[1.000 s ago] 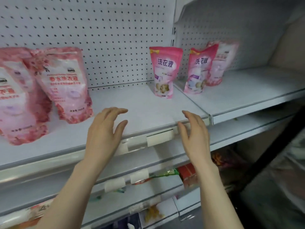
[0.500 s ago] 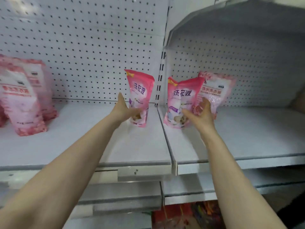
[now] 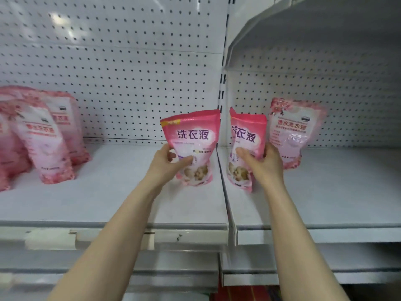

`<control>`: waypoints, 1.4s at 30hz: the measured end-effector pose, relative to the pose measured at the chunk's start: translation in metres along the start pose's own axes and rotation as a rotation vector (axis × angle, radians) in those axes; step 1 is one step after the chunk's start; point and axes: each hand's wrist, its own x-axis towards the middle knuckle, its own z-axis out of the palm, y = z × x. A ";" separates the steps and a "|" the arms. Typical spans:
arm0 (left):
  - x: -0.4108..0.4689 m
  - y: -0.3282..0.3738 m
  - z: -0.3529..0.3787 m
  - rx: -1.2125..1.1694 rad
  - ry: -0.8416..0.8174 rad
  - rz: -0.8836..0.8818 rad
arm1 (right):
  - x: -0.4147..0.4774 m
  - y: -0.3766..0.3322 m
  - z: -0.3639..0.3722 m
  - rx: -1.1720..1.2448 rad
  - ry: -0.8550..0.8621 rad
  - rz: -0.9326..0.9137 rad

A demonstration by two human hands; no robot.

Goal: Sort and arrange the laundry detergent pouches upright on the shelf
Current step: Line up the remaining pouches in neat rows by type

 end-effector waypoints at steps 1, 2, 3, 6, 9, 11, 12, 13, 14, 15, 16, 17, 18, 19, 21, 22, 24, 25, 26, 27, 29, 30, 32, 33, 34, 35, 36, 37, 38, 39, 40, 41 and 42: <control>-0.002 -0.001 0.005 -0.050 0.022 0.009 | -0.001 -0.003 0.004 0.017 -0.018 0.005; -0.001 -0.002 0.010 -0.108 0.011 0.003 | -0.001 -0.004 0.008 0.034 -0.023 0.003; 0.002 -0.003 0.015 -0.159 -0.013 -0.005 | -0.002 -0.005 0.010 0.041 -0.016 0.012; 0.002 -0.004 0.020 -0.183 -0.028 0.014 | -0.005 -0.005 0.011 0.094 0.042 0.013; -0.009 -0.003 0.024 -0.156 0.073 0.026 | -0.013 -0.003 0.007 0.262 0.081 0.057; -0.021 0.002 0.023 -0.180 0.155 0.010 | -0.022 -0.005 0.003 0.484 0.047 0.124; -0.026 0.005 0.021 -0.220 0.190 -0.003 | -0.027 -0.010 0.001 0.584 0.026 0.159; -0.032 0.008 0.017 -0.270 0.223 -0.012 | -0.031 -0.014 -0.002 0.654 0.008 0.176; -0.040 0.013 0.011 -0.326 0.248 -0.017 | -0.035 -0.020 -0.004 0.694 -0.013 0.185; -0.047 0.017 0.005 -0.386 0.263 -0.021 | -0.039 -0.024 -0.005 0.726 -0.038 0.193; -0.056 0.020 -0.002 -0.441 0.272 -0.025 | -0.044 -0.029 -0.006 0.753 -0.069 0.206; -0.065 0.023 -0.010 -0.482 0.279 -0.026 | -0.047 -0.032 -0.004 0.772 -0.100 0.217; -0.075 0.023 -0.018 -0.508 0.289 -0.025 | -0.053 -0.036 -0.001 0.781 -0.131 0.227; -0.083 0.023 -0.027 -0.522 0.305 -0.026 | -0.059 -0.039 0.004 0.783 -0.159 0.236; -0.099 0.017 -0.046 -0.536 0.343 -0.040 | -0.073 -0.047 0.017 0.796 -0.208 0.252; -0.106 0.013 -0.056 -0.538 0.361 -0.045 | -0.081 -0.052 0.024 0.792 -0.231 0.255; -0.119 0.004 -0.077 -0.543 0.400 -0.043 | -0.098 -0.062 0.041 0.764 -0.267 0.250; -0.125 -0.001 -0.089 -0.549 0.422 -0.037 | -0.107 -0.067 0.051 0.752 -0.283 0.247; -0.131 -0.005 -0.101 -0.558 0.437 -0.029 | -0.116 -0.072 0.061 0.747 -0.302 0.245; -0.137 -0.009 -0.114 -0.572 0.446 -0.026 | -0.125 -0.078 0.072 0.749 -0.320 0.240; -0.148 -0.017 -0.145 -0.591 0.452 -0.032 | -0.144 -0.091 0.097 0.747 -0.347 0.228; -0.155 -0.021 -0.163 -0.589 0.456 -0.032 | -0.155 -0.098 0.110 0.739 -0.348 0.222; -0.168 -0.030 -0.202 -0.573 0.473 -0.023 | -0.178 -0.113 0.138 0.734 -0.343 0.216; -0.176 -0.035 -0.224 -0.569 0.486 -0.018 | -0.190 -0.120 0.155 0.734 -0.346 0.214; -0.183 -0.041 -0.245 -0.566 0.503 -0.017 | -0.203 -0.128 0.171 0.730 -0.352 0.211; -0.191 -0.048 -0.267 -0.560 0.521 -0.017 | -0.217 -0.136 0.187 0.726 -0.360 0.213; -0.199 -0.054 -0.288 -0.551 0.539 -0.017 | -0.230 -0.144 0.204 0.729 -0.367 0.218; -0.205 -0.061 -0.309 -0.545 0.557 -0.021 | -0.243 -0.151 0.220 0.736 -0.374 0.224; -0.211 -0.069 -0.330 -0.540 0.574 -0.025 | -0.255 -0.159 0.237 0.742 -0.381 0.228; -0.218 -0.076 -0.350 -0.535 0.590 -0.030 | -0.268 -0.167 0.252 0.746 -0.389 0.230; -0.223 -0.082 -0.369 -0.528 0.605 -0.035 | -0.278 -0.175 0.267 0.747 -0.396 0.230; -0.228 -0.087 -0.387 -0.520 0.616 -0.037 | -0.288 -0.184 0.281 0.745 -0.404 0.227; -0.232 -0.092 -0.404 -0.511 0.624 -0.041 | -0.296 -0.192 0.294 0.741 -0.413 0.224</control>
